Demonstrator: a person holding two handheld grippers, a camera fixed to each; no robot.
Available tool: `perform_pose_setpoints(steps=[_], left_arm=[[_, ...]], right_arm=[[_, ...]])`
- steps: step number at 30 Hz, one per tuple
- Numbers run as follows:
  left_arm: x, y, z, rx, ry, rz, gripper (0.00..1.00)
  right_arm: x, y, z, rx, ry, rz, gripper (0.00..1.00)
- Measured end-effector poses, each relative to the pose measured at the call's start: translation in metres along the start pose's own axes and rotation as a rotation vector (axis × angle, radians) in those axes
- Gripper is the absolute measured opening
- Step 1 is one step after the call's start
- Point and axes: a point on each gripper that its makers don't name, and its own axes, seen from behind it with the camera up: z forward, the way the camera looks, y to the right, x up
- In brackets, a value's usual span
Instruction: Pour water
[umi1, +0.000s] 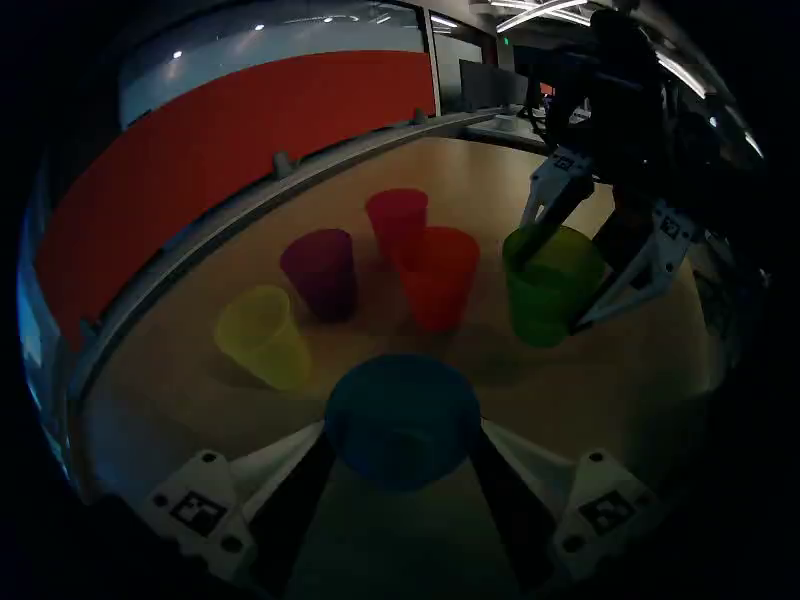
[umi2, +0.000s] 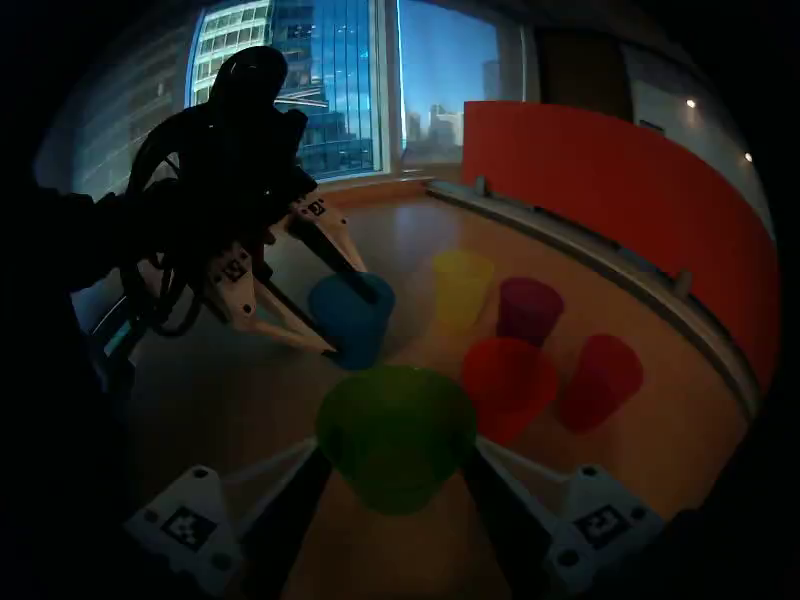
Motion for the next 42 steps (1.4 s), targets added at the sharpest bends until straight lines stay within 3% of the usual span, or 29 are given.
perform_pose_setpoints(steps=[21,42], left_arm=[[-0.013,-0.002,0.007,-0.01,0.005,-0.048,0.88],[-0.039,0.005,0.002,-0.015,-0.04,-0.025,0.89]], right_arm=[[-0.009,0.002,0.006,-0.009,-0.009,0.016,0.87],[-0.025,0.007,0.014,-0.03,-0.034,0.031,0.87]])
